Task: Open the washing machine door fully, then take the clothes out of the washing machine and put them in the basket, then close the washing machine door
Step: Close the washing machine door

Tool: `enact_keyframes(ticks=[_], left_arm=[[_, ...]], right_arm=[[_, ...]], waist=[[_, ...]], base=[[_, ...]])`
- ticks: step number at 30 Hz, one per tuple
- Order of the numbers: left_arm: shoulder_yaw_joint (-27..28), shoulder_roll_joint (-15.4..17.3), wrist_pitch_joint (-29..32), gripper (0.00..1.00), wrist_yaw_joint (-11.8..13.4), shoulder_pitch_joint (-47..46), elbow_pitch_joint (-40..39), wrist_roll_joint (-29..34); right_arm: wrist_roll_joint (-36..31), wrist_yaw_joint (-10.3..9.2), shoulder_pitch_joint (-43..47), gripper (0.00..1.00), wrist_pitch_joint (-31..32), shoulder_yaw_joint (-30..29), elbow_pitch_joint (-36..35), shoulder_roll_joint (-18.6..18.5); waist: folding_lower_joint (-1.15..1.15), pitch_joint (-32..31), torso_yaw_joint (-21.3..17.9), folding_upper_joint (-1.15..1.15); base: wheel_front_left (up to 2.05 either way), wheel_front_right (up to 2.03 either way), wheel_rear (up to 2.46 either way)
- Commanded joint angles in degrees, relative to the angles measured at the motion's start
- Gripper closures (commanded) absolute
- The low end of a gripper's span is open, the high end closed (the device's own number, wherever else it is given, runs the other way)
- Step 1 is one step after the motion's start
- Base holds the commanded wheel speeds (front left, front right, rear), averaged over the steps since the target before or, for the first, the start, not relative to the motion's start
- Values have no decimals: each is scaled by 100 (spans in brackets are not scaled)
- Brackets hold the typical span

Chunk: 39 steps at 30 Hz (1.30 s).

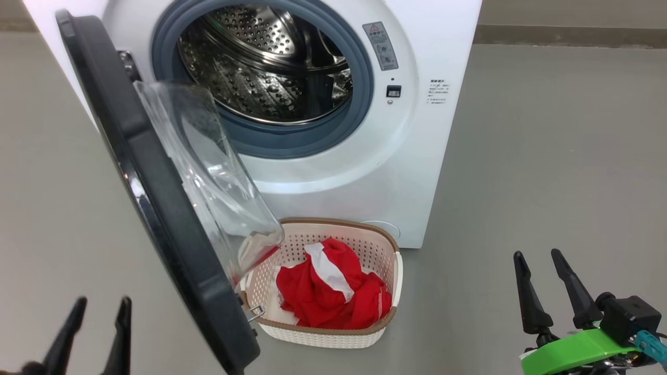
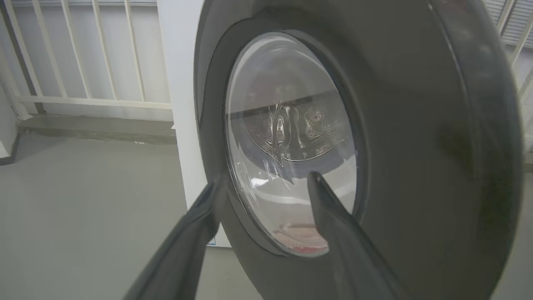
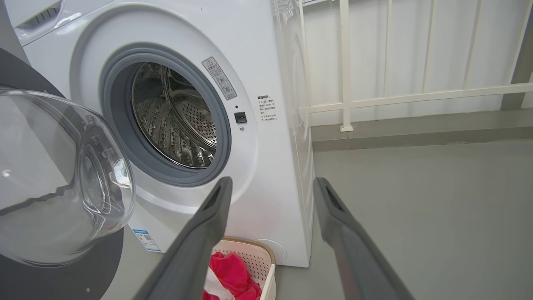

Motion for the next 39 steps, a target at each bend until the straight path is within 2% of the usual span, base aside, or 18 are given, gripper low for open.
enact_keyframes(ticks=[1, 8, 19, 39], left_arm=[[160, 162, -115, 0, 29, -126, -6, 159], [67, -89, -294, 0, 131, -150, 554, 726], [267, -460, -298, 0, 26, -217, 808, 929], [249, -372, -299, 0, -37, -292, 1283, 793]], right_arm=[[-56, 28, -99, 0, -37, 163, -122, -59], [-30, 28, -125, 0, -37, 141, -112, -59], [15, 28, -133, 0, -37, 179, -104, -59], [63, 28, -88, 0, -37, 305, -74, -59]], waist=[[0, -11, -32, 0], [0, -40, -93, 0], [0, -118, -149, 0], [0, -332, -264, 0]], base=[[0, 0, 0], [0, 0, 0], [0, 0, 0], [0, 0, 0]])
